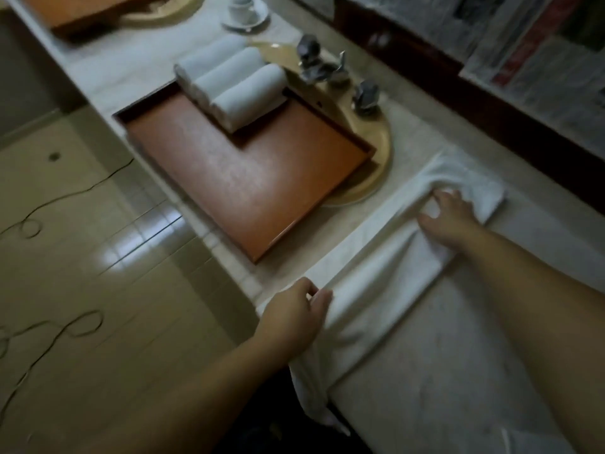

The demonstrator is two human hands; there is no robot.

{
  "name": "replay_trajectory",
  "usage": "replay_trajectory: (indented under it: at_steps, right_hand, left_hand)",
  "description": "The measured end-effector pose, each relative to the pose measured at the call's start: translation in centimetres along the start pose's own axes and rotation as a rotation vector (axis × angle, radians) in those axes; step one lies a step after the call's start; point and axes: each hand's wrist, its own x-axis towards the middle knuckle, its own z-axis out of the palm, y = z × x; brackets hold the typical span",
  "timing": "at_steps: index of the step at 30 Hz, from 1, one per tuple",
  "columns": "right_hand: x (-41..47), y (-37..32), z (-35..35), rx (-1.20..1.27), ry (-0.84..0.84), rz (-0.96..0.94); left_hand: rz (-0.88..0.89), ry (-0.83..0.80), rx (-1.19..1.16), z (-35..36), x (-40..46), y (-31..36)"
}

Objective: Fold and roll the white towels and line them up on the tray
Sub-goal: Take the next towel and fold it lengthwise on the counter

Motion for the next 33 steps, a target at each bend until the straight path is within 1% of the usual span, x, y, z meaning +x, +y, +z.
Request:
replay_trajectory:
  at_steps: [3, 5, 6, 9, 11, 13, 15, 16, 18, 20, 21, 23, 25, 28, 30, 33]
  right_hand:
    - [1.2, 0.7, 0.7, -0.038, 0.005, -0.021]
    - [1.4, 0.9, 0.9, -0.044, -0.017, -0.023]
    - [1.4, 0.9, 0.9, -0.043, -0.021, -0.031]
    - [1.3, 0.9, 0.8, -0.020, -0.010, -0.044]
    - [1.4, 1.0, 0.8, -0.017, -0.004, -0.047]
    - [1.4, 1.0, 0.8, -0.036, -0.013, -0.045]
    - [1.4, 1.0, 0.9, -0.054, -0.021, -0.039]
    - [1.3, 0.9, 1.0, -0.058, -0.019, -0.032]
    - [1.4, 1.0, 1.1, -0.068, -0.014, -0.016]
    - [1.6, 1.1, 1.3, -0.073, -0.013, -0.016]
    - [1.7, 1.1, 1.4, -0.076, -0.016, -0.021]
    - [1.5, 0.5, 1.0, -0.087, -0.016, -0.024]
    - [0.9, -0.5, 0.0, -0.090, -0.018, 0.025]
    - [0.3, -1.8, -2.1, -0.076, 0.063, 0.124]
    - [1.1, -2.0, -3.4, -0.008, 0.151, 0.123]
    - [3.2, -1.6, -4.9, 0.082, 0.219, 0.059]
  left_hand:
    - [0.102, -0.070, 0.172, -0.8, -0.8, -2.5]
    - [0.138, -0.183, 0.280, -1.7, -1.2, -3.7]
    - [0.143, -0.246, 0.291, -2.1, -1.4, -4.3]
    - [0.101, -0.381, 0.204, -4.0, -2.1, -6.0]
    - [0.087, -0.401, 0.108, -5.8, -2.6, -7.0]
    - [0.110, -0.401, -0.058, -7.6, -3.0, -7.7]
    - [0.116, -0.373, -0.170, -8.9, -3.4, -8.0]
    - [0.110, -0.340, -0.148, -9.0, -3.3, -8.3]
    - [0.080, -0.291, 0.013, -8.7, -2.9, -9.2]
    - [0.019, -0.280, 0.186, -7.9, -2.5, -10.3]
    - [-0.011, -0.263, 0.220, -7.5, -2.3, -10.7]
    - [-0.039, -0.187, 0.181, -6.7, -2.2, -11.1]
    - [-0.024, -0.088, 0.155, -6.0, -2.2, -10.3]
    - [0.041, 0.059, 0.265, -4.8, -1.6, -8.3]
    - [0.086, 0.142, 0.309, -4.1, -0.9, -6.6]
    - [0.123, 0.166, 0.352, -2.8, 0.5, -4.7]
